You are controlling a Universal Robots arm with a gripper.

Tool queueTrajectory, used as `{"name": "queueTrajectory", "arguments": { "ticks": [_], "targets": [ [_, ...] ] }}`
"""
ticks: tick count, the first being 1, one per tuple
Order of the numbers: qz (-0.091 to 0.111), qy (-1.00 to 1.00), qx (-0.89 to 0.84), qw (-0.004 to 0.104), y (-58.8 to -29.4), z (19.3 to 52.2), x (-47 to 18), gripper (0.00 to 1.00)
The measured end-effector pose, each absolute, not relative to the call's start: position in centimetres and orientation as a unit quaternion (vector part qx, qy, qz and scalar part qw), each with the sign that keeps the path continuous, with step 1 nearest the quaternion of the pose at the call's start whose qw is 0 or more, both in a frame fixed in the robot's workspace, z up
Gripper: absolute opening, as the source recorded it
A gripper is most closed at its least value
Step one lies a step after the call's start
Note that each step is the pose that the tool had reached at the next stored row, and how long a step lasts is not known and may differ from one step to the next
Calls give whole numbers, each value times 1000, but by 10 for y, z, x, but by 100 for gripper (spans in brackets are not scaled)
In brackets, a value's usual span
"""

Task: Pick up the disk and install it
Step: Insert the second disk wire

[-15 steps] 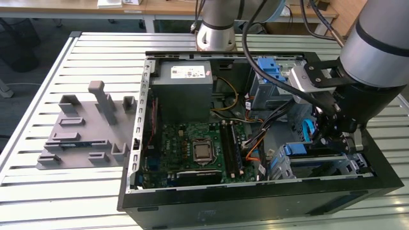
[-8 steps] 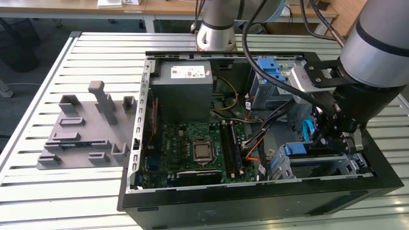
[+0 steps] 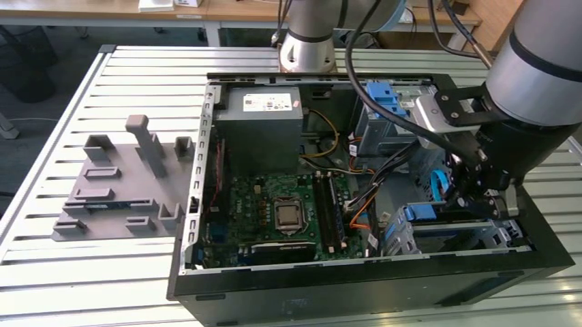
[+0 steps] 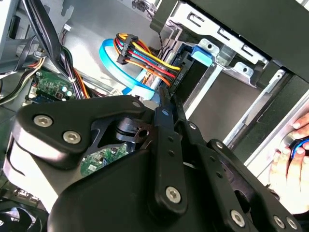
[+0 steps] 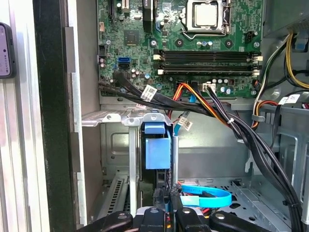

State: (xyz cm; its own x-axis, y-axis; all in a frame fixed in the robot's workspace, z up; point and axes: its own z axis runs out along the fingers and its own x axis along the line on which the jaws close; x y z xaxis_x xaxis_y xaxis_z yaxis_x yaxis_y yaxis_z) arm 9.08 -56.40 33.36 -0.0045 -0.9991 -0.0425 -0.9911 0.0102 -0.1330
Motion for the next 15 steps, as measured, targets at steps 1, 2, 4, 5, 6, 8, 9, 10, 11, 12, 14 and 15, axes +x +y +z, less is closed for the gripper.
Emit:
{"name": "queueTrajectory", "arguments": {
  "ticks": [1,2,4,5,6,8,9,10,11,12,14,15],
  "targets": [
    [-31,708,-703,63,-564,333,91,16],
    [-30,708,-703,64,-564,333,91,16],
    [-29,707,-704,66,-564,333,91,16],
    [-28,707,-704,66,-564,333,91,16],
    [-28,707,-704,66,-564,333,91,16],
    [-28,707,-704,66,-564,333,91,16],
    [-28,707,-704,66,-564,332,91,16],
    [-28,707,-704,66,-564,332,91,16],
    [-28,707,-704,66,-564,332,91,16],
    [-28,707,-704,66,-565,332,91,16],
    [-28,707,-704,66,-565,332,91,16],
    [-28,707,-704,66,-565,333,91,16]
  ]
}}
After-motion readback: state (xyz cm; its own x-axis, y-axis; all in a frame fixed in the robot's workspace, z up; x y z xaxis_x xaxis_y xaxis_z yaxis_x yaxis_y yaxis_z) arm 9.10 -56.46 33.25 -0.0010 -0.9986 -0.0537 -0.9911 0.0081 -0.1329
